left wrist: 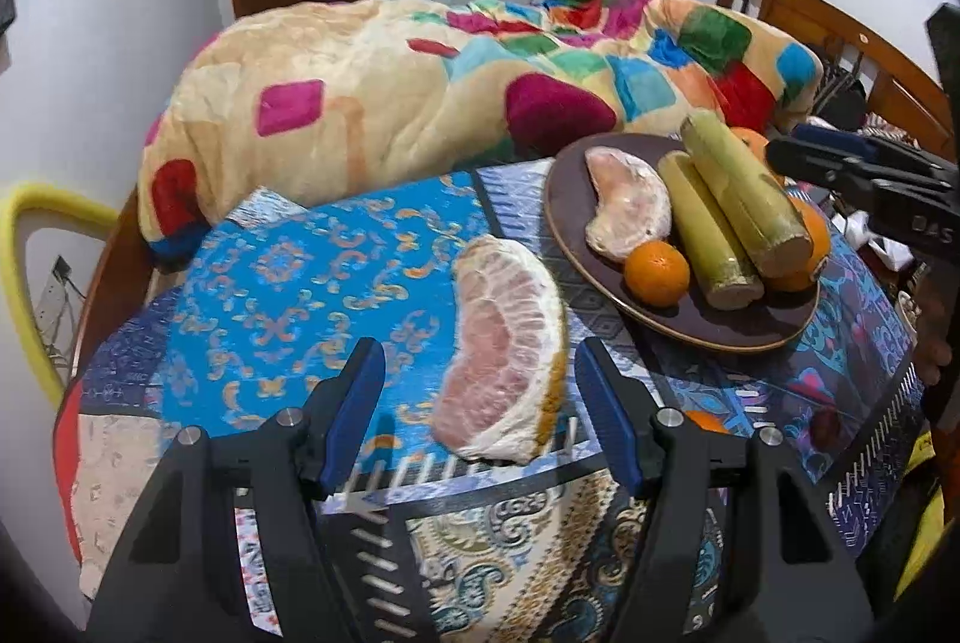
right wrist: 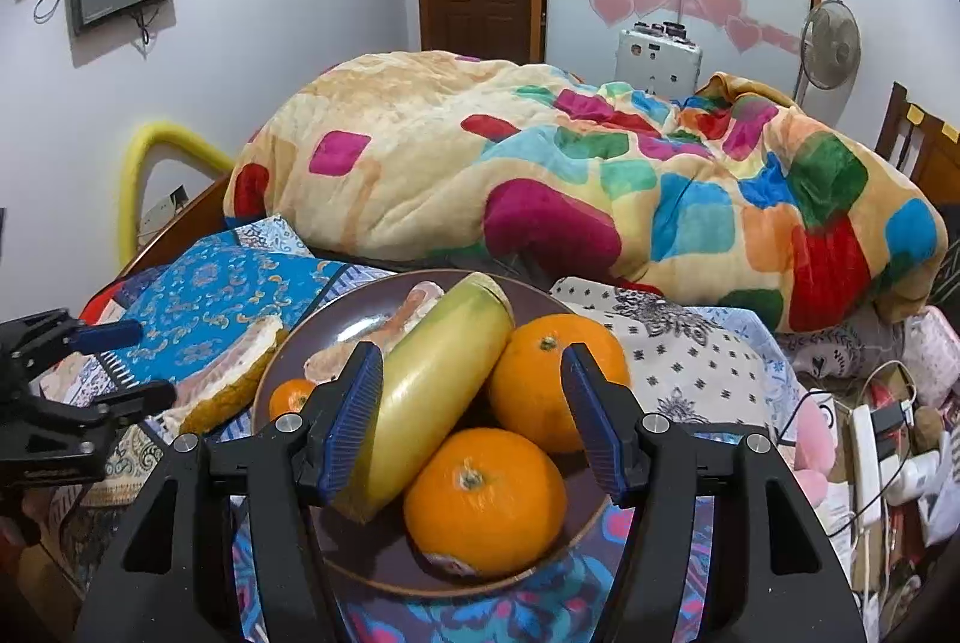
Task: Organize fruits
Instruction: 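Grasp the pink pomelo segment on the cloth with left tool, then lift the pomelo segment with left tool while right tool grasps the tangerine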
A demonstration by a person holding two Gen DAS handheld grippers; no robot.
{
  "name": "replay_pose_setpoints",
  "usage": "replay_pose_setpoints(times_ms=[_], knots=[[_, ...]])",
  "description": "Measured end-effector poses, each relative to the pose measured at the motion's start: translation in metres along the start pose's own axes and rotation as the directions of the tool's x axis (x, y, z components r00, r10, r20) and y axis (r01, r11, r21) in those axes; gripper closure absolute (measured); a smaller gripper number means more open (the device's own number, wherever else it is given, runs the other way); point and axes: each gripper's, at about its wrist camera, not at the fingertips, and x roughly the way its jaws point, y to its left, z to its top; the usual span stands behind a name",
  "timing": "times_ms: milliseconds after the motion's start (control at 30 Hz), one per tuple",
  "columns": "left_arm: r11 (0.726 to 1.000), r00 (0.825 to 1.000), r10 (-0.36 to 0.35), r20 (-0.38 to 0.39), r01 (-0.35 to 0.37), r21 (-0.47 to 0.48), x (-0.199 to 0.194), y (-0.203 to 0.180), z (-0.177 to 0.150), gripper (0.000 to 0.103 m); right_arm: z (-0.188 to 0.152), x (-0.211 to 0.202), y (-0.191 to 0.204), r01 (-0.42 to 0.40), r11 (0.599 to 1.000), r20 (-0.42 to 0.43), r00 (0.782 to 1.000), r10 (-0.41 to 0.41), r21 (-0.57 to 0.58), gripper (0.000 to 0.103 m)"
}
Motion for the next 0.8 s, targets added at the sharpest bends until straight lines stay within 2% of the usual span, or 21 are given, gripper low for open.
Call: replay_pose_setpoints(times_ms=[100,200,400,533,600,800], knots=[[1.0,0.999,0.002,-0.035,-0.002,0.013,0.012,-0.006,0.004,0.038,-0.004,-0.009,-0.004,-0.014,1.0,0.018,1.0,0.014,0.008,0.045],[1.0,0.997,-0.008,-0.072,0.007,-0.015,0.024,-0.005,0.009,0.038,-0.01,-0.017,-0.008,-0.015,1.0,0.03,0.999,0.015,0.007,0.045],[0.999,0.99,-0.025,-0.137,0.021,-0.032,0.047,-0.008,0.013,0.044,-0.024,-0.024,-0.019,-0.005,1.0,0.03,1.0,0.005,0.007,0.045],[1.0,0.992,-0.015,-0.125,0.013,-0.024,0.051,-0.011,0.016,0.047,-0.031,-0.025,-0.026,-0.001,1.0,0.027,1.0,0.001,0.011,0.045],[1.0,0.993,-0.02,-0.115,0.018,-0.023,0.052,-0.011,0.016,0.053,-0.033,-0.026,-0.027,0.001,1.0,0.029,1.0,-0.001,0.01,0.045],[1.0,0.994,-0.005,-0.112,0.002,-0.02,0.047,-0.011,0.013,0.055,-0.039,-0.029,-0.023,-0.028,0.999,0.026,0.999,0.027,0.015,0.045]])
